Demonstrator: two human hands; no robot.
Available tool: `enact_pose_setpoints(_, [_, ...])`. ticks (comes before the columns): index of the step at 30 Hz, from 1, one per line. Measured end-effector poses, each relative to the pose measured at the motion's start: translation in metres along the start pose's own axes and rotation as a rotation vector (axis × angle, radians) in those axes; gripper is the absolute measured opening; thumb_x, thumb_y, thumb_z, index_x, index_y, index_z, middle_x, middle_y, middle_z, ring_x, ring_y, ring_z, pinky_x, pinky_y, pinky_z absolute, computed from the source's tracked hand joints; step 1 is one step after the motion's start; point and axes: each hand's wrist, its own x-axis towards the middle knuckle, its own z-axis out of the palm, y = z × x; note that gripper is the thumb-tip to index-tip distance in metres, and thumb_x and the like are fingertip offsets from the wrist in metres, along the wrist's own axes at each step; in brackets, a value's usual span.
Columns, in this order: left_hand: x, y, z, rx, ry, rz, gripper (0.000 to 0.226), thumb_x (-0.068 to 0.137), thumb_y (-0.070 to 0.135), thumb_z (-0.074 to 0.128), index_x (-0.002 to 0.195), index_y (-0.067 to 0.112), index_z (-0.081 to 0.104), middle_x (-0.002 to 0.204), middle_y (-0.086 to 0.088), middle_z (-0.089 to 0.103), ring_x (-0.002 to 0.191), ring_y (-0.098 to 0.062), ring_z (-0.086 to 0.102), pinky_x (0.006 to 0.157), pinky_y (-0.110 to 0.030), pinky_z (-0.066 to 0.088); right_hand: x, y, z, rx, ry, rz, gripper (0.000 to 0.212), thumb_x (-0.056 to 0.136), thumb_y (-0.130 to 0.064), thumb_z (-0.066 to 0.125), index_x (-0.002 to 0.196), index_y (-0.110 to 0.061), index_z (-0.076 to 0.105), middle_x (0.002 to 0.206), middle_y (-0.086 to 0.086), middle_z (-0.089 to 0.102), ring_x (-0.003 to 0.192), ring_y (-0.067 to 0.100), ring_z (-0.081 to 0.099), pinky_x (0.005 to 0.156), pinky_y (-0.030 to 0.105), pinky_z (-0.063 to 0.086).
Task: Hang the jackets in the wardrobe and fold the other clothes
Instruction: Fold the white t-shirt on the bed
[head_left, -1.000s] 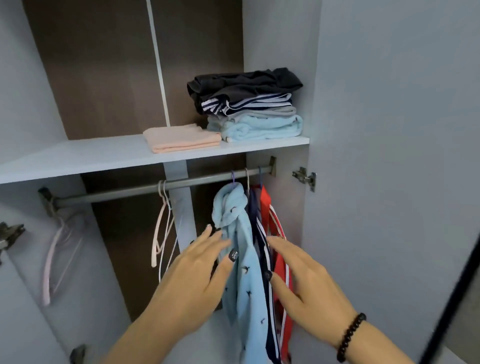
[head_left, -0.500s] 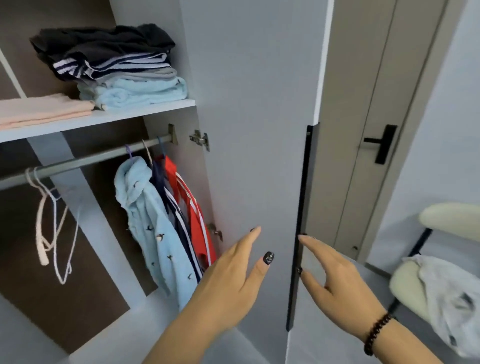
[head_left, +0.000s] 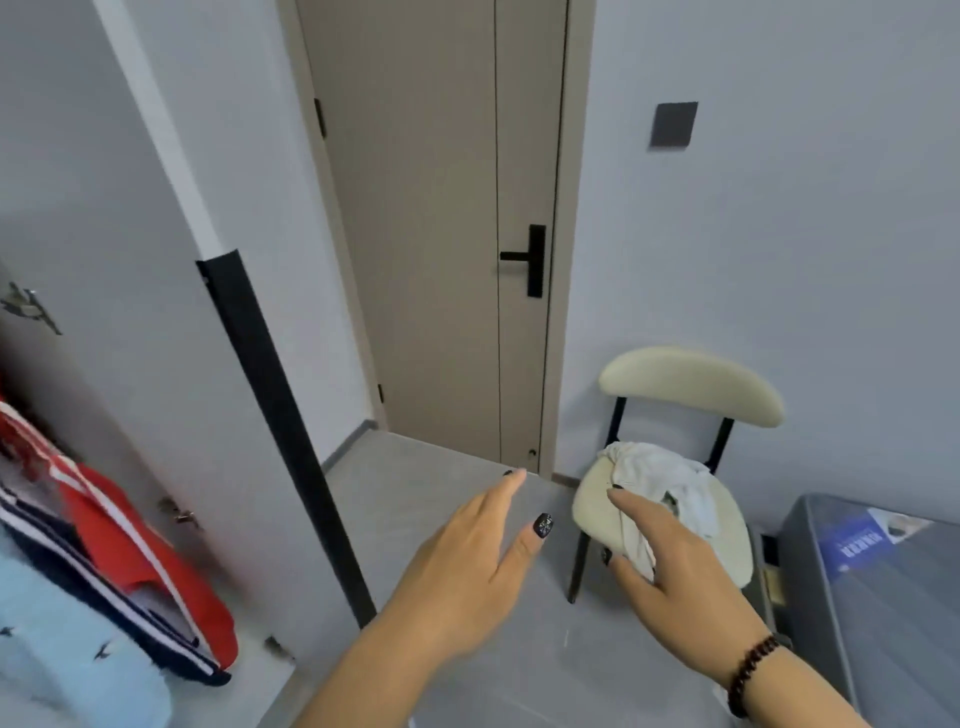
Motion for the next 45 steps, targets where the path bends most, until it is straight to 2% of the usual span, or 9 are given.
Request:
enact_pose_setpoints(2, [0.025,0.024,0.024,0.002,-0.031,0.012,0.062,0.094,0.067,0.022,0.151,0.045,0.007,0.156,0.025,0.017,0.14,0.001,0.021,0.101,-0.015,0.019,0.002,0.035,-0.021,-0.006,-0.001,0.036,0.056,0.094,-0.027,0.054,0.144,-0.028,0.032,0.147,-0.015,0.034,0.129,-0.004,0.031,0.104,0.008,0.017])
enact_pose_setpoints(6, [0.068,0.064,0.071,-0.013,-0.048,0.047,0.054,0.099,0.058,0.024,0.15,0.043,0.016,0.155,0.026,0.021,0.138,0.004,0.022,0.099,-0.012,0.019,0.0,0.091,-0.054,0.004,-0.039,0.122,0.055,0.094,-0.026,0.053,0.145,-0.027,0.032,0.151,-0.014,0.029,0.123,0.023,0.052,0.105,0.025,0.039])
enact_pose_setpoints(16, [0.157,0.113,0.161,-0.043,-0.153,0.107,0.049,0.101,0.05,0.03,0.148,0.037,0.028,0.154,0.023,0.028,0.137,0.003,0.028,0.106,-0.016,0.025,0.021,0.202,-0.09,0.002,-0.077,0.228,0.049,0.092,-0.028,0.056,0.139,-0.028,0.04,0.146,-0.016,0.036,0.133,0.0,0.033,0.103,0.006,0.019])
enact_pose_setpoints(19, [0.188,0.109,0.177,-0.059,-0.182,0.073,0.051,0.1,0.053,0.03,0.149,0.038,0.023,0.153,0.022,0.029,0.132,0.001,0.035,0.098,-0.015,0.026,0.044,0.228,-0.09,0.016,-0.079,0.256,0.048,0.092,-0.027,0.057,0.137,-0.028,0.042,0.144,-0.016,0.039,0.127,-0.004,0.036,0.101,0.005,0.02])
enact_pose_setpoints(24, [0.255,0.091,0.202,-0.115,-0.219,0.028,0.053,0.101,0.05,0.032,0.151,0.035,0.021,0.154,0.019,0.03,0.138,-0.001,0.029,0.104,-0.018,0.025,0.1,0.275,-0.079,0.05,-0.112,0.302,0.047,0.092,-0.025,0.056,0.137,-0.026,0.044,0.143,-0.015,0.04,0.122,-0.005,0.037,0.098,0.004,0.022])
enact_pose_setpoints(27, [0.301,0.079,0.217,-0.144,-0.27,-0.016,0.053,0.1,0.051,0.032,0.15,0.035,0.022,0.149,0.013,0.04,0.134,-0.005,0.037,0.108,-0.024,0.03,0.14,0.303,-0.071,0.048,-0.155,0.342,0.046,0.092,-0.026,0.055,0.137,-0.027,0.044,0.144,-0.015,0.038,0.106,-0.005,0.048,0.093,0.008,0.033])
enact_pose_setpoints(31, [0.363,0.065,0.238,-0.15,-0.329,-0.075,0.054,0.1,0.051,0.031,0.15,0.035,0.021,0.152,0.014,0.035,0.127,-0.008,0.047,0.108,-0.029,0.035,0.195,0.346,-0.064,0.036,-0.185,0.391,0.045,0.093,-0.027,0.055,0.137,-0.024,0.044,0.145,-0.011,0.04,0.13,0.004,0.039,0.102,0.01,0.025])
enact_pose_setpoints(37, [0.436,0.043,0.282,-0.173,-0.416,-0.144,0.056,0.101,0.05,0.032,0.152,0.03,0.021,0.155,0.012,0.03,0.14,-0.005,0.03,0.111,-0.025,0.028,0.255,0.41,-0.057,0.119,-0.188,0.509,0.043,0.092,-0.026,0.056,0.134,-0.024,0.047,0.138,-0.01,0.045,0.114,0.001,0.043,0.091,0.014,0.033])
enact_pose_setpoints(45, [0.52,0.01,0.379,-0.307,-0.472,-0.432,0.057,0.099,0.042,0.043,0.151,0.025,0.024,0.154,0.008,0.033,0.138,-0.01,0.034,0.113,-0.033,0.032,0.325,0.506,-0.036,0.156,-0.379,0.557,0.042,0.094,-0.027,0.053,0.135,-0.025,0.045,0.139,-0.008,0.043,0.117,0.007,0.048,0.091,0.017,0.039])
